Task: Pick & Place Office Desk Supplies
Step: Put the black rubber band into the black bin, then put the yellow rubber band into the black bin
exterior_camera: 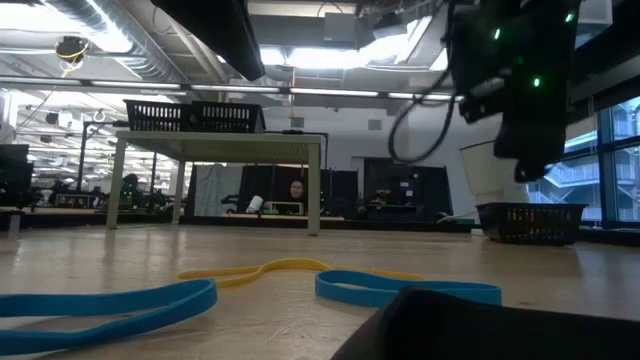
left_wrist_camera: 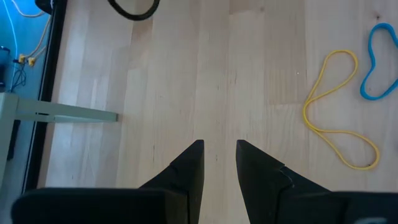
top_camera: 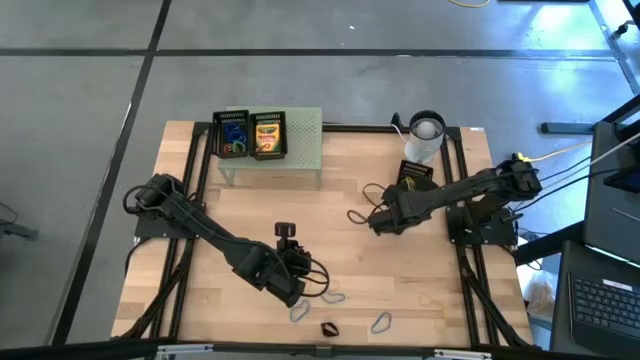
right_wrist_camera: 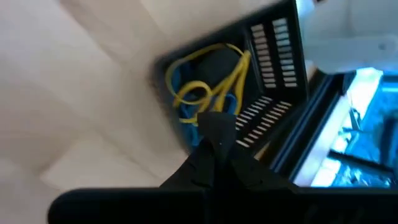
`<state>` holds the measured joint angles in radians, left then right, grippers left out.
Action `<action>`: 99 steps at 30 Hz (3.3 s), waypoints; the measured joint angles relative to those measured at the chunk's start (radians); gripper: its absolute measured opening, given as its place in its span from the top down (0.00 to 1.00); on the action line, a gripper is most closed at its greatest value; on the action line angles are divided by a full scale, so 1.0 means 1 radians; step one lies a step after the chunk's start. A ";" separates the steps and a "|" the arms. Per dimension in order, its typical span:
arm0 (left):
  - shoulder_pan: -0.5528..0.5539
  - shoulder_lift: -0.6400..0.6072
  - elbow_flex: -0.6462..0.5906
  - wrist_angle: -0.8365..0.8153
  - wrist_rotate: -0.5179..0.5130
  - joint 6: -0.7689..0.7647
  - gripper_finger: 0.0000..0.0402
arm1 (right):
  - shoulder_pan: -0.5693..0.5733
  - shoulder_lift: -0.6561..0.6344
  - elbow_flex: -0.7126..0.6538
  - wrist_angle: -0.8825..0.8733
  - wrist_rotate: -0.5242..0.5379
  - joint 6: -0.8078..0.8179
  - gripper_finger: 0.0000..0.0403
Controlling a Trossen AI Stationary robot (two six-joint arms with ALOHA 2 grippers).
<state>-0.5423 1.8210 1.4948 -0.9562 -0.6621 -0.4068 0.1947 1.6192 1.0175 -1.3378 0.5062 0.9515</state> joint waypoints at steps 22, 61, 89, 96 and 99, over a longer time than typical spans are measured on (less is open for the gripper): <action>0.000 0.000 0.000 0.000 0.003 0.001 0.79 | -0.285 -0.033 -0.043 0.100 -0.037 -0.219 0.87; 0.001 0.102 0.000 0.096 0.388 0.109 0.70 | -0.027 -0.095 0.084 0.146 -0.133 -0.236 0.42; 0.175 0.307 0.001 0.374 0.535 0.215 0.60 | 0.148 -0.097 0.130 0.351 -0.133 -0.234 0.42; 0.183 0.309 0.001 0.360 0.543 0.245 0.65 | 0.148 -0.097 0.130 0.352 -0.133 -0.233 0.42; 0.183 0.314 -0.010 0.365 0.555 0.234 0.68 | 0.148 -0.097 0.130 0.352 -0.133 -0.232 0.42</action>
<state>-0.3592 2.1345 1.4848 -0.5914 -0.1069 -0.1724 0.3424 1.5219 1.1477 -0.9859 0.3737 0.7197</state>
